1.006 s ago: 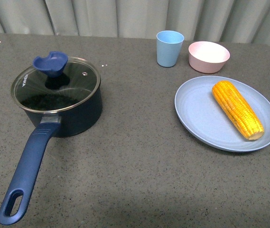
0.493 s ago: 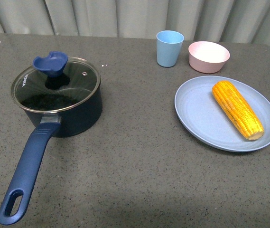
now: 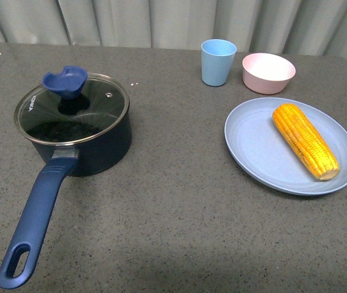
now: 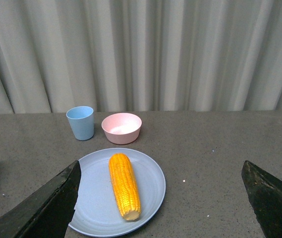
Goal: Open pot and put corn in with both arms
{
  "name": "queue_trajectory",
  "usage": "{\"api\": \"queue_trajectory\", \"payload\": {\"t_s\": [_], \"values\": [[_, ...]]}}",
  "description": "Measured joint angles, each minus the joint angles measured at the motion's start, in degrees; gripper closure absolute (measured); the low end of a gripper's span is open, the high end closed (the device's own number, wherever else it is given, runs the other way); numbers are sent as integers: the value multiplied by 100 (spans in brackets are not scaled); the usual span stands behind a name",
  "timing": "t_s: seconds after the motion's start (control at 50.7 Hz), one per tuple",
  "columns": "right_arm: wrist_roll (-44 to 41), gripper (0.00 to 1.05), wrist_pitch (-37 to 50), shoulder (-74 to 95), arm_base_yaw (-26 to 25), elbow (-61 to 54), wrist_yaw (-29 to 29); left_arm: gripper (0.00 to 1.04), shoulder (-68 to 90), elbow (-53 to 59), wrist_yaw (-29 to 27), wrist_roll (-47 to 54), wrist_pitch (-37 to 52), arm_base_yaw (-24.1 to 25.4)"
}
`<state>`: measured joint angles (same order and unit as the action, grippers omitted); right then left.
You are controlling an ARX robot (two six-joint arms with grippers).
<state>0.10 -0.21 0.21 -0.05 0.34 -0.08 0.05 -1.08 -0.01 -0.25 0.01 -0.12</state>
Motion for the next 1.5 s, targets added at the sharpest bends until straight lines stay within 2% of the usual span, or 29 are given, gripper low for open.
{"api": "queue_trajectory", "payload": {"t_s": [0.552, 0.572, 0.611, 0.651, 0.749, 0.947, 1.242, 1.302, 1.381, 1.499], "values": [[0, 9, 0, 0, 0, 0, 0, 7, 2, 0, 2, 0, 0, 0], [0, 9, 0, 0, 0, 0, 2, 7, 35, -13, -162, -31, -57, -50], [0, 9, 0, 0, 0, 0, 0, 7, 249, -103, -839, -267, -393, -225], [0, 9, 0, 0, 0, 0, 7, 7, 511, -116, -1169, -411, -439, -284], [0, 9, 0, 0, 0, 0, 2, 7, 992, -120, -1246, -610, -155, -343], [2, 9, 0, 0, 0, 0, 2, 7, 2594, -267, -1224, -927, 1497, -634], [0, 9, 0, 0, 0, 0, 2, 7, 6144, -964, -922, -1578, 4422, -1652], [0, 9, 0, 0, 0, 0, 2, 7, 6977, -1130, -914, -1655, 5018, -1764], [0, 9, 0, 0, 0, 0, 2, 7, 8201, -1329, -588, -1676, 5954, -1849], [0, 9, 0, 0, 0, 0, 2, 7, 9169, -1587, -555, -1746, 6498, -1902]]}}
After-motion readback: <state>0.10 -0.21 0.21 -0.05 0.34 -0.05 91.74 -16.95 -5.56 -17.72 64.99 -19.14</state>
